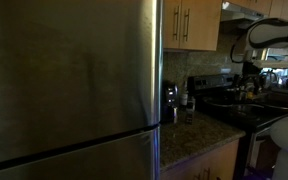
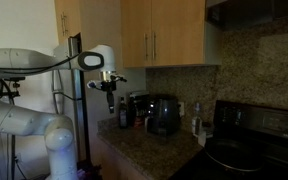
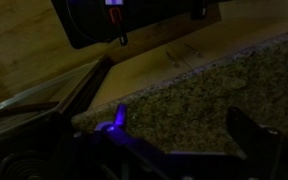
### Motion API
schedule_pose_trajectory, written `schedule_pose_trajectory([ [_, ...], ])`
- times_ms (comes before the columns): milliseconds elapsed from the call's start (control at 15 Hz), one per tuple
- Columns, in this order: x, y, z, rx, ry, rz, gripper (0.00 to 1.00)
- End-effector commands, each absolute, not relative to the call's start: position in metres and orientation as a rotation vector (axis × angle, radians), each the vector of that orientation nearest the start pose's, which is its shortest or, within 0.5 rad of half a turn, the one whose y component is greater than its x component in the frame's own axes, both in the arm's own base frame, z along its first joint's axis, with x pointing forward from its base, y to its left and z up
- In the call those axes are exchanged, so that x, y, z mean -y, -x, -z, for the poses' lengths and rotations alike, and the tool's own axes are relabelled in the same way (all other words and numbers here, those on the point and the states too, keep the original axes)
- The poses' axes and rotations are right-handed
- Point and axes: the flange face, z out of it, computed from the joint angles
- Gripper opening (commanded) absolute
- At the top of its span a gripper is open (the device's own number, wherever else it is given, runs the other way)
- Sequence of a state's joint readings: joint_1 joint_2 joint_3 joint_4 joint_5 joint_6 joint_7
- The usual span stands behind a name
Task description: Slide the salt container near the edge of the countertop.
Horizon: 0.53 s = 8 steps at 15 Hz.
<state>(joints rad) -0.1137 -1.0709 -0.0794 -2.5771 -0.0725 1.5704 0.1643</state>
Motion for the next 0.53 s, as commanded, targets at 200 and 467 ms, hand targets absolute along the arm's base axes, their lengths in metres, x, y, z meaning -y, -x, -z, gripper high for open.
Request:
schedule_pose_trajectory([
  [200, 0.061, -0.226, -0.569, -0.499, 3.102, 0.109, 1.00],
  [467, 0.101, -0.291, -0.527, -0.907, 3.005, 0.160, 1.00],
])
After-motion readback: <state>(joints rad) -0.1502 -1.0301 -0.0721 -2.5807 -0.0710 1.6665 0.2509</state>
